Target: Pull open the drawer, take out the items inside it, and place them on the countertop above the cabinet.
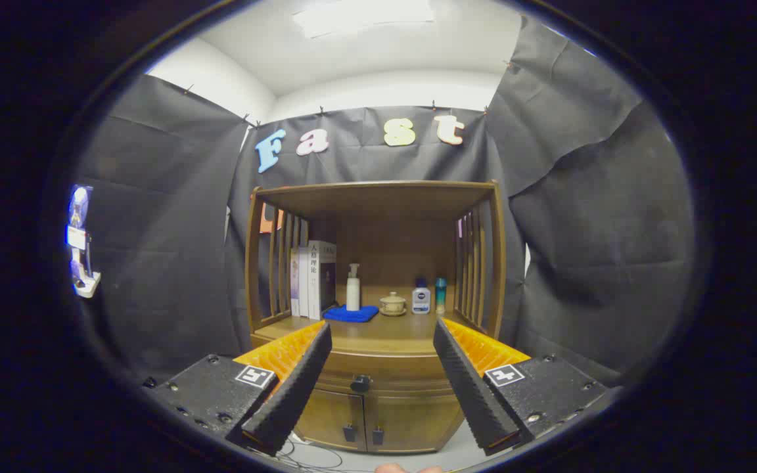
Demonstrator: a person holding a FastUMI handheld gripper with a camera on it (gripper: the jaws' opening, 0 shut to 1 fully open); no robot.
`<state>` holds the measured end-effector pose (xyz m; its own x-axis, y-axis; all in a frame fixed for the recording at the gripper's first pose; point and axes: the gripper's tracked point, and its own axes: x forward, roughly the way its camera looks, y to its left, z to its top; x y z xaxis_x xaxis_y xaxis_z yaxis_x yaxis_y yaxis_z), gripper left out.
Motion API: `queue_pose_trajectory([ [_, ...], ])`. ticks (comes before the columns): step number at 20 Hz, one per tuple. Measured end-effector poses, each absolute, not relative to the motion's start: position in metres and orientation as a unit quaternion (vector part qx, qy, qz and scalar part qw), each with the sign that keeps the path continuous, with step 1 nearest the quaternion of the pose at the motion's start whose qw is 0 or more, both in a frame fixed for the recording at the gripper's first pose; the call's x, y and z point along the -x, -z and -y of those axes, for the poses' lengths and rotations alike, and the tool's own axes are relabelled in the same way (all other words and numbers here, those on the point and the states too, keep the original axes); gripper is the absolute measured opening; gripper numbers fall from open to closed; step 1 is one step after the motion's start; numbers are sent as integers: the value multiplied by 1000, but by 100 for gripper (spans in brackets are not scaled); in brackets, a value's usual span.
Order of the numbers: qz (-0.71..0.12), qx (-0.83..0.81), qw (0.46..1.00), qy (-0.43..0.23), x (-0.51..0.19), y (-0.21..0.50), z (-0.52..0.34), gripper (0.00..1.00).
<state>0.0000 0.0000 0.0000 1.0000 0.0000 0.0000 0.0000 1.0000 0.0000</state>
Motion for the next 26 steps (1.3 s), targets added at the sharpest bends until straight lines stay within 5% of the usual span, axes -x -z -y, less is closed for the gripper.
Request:
queue_pose_trajectory([
  [26, -15, 7, 1000, 5, -34, 33, -7, 100],
])
